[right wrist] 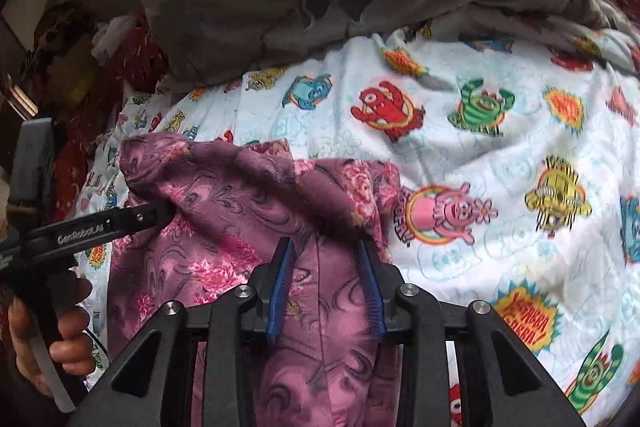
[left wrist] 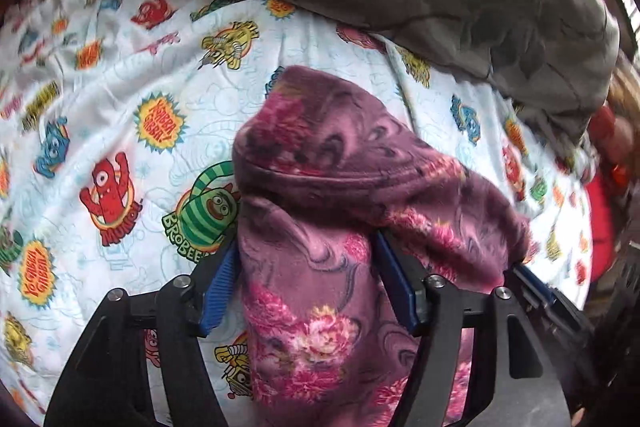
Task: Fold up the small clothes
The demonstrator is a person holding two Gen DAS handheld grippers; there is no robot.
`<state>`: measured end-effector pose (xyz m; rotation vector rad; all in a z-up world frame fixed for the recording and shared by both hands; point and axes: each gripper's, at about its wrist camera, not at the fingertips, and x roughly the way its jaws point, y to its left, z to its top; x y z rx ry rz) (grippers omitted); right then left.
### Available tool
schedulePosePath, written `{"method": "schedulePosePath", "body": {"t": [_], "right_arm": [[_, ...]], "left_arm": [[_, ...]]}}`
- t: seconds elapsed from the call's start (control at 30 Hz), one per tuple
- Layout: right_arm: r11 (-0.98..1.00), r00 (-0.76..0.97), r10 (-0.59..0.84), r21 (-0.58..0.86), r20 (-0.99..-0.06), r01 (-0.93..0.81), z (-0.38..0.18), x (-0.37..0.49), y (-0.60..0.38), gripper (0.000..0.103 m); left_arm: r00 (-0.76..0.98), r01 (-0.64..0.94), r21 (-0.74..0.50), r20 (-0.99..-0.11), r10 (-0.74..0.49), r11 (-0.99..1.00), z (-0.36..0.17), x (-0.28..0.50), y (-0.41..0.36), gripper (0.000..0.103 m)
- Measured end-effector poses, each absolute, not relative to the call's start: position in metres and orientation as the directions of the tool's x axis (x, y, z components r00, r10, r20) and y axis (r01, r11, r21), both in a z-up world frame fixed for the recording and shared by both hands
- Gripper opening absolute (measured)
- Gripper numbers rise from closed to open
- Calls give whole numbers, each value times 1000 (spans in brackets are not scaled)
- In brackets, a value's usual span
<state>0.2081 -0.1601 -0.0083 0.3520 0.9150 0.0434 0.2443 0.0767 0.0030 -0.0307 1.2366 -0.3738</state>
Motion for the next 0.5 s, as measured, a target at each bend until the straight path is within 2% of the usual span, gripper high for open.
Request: {"method": "schedulePosePath", "body": {"t": [0.13,0.2,0.27,0.4,0.5], "right_arm": [[967,587,156,243,-794,72,12,192,-153,38],[971,554,152,229,-818,71,18,170,-153,53],[976,524,124,200,-843,90,17,145,-153,75],[986,447,-11,66,-894,156,4,94,-151,79],[978,387,-21,61,-922,199,-3,70,-153,81]], "left_arm": [[289,297,-240,-900,-327,924,21,216,98,66],[299,324,-242,-891,-342,915,28,186,113,66],[282,346,-252,-891,-356,904,25,152,128,66],[317,372,-199,-891,-325,907,14,85,146,66],[372,391,-122,-886,-277,913,17,45,154,66]]}}
